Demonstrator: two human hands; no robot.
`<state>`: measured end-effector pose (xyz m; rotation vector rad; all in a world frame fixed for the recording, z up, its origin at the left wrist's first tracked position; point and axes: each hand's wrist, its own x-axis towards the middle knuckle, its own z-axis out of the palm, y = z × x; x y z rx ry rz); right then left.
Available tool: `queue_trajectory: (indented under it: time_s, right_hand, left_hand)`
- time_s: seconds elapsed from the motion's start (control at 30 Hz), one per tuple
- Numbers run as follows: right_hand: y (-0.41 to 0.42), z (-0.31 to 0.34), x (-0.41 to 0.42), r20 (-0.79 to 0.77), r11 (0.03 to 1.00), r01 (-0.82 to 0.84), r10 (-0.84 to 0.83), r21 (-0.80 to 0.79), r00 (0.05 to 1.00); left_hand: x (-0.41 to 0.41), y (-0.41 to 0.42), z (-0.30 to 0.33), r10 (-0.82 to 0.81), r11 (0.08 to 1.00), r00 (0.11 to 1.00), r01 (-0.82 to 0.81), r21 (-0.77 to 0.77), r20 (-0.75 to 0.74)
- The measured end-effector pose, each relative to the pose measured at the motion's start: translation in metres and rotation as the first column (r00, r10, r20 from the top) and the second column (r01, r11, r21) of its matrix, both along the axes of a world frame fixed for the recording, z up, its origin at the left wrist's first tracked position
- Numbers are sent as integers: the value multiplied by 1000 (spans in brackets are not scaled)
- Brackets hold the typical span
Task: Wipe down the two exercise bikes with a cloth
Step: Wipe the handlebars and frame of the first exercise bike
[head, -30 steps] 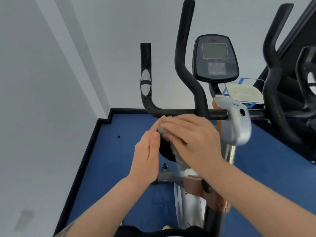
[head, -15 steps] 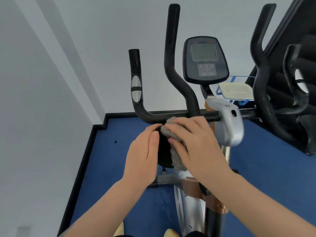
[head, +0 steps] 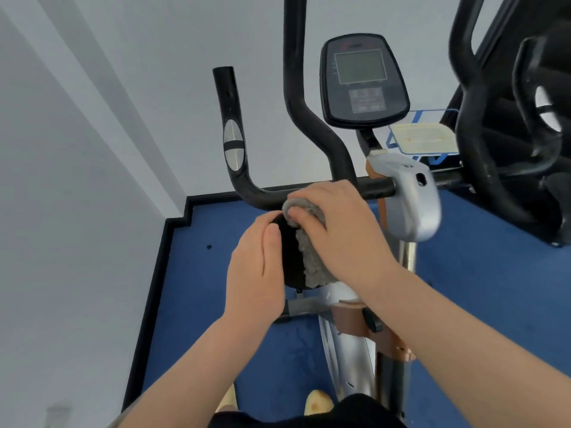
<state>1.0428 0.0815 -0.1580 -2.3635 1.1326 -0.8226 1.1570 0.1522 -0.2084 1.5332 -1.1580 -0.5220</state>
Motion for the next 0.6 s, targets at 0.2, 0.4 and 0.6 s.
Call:
queue_trajectory:
  time_s: [0.2,0.4,0.6]
  right_hand:
    - [12,-5,-6,-68,993,115,-117,-32,991]
    - [6,-5,-6,-143,992,124,-120,15,982]
    - [-3,0,6,-223,980,199,-197,-15,955]
  left_hand:
    - [3,0,-1,-2,1000,1000,1,10,17]
    - [0,0,1,14,1000,1000,-14,10,18]
    - [0,-1,1,9,1000,1000,-10,29,9]
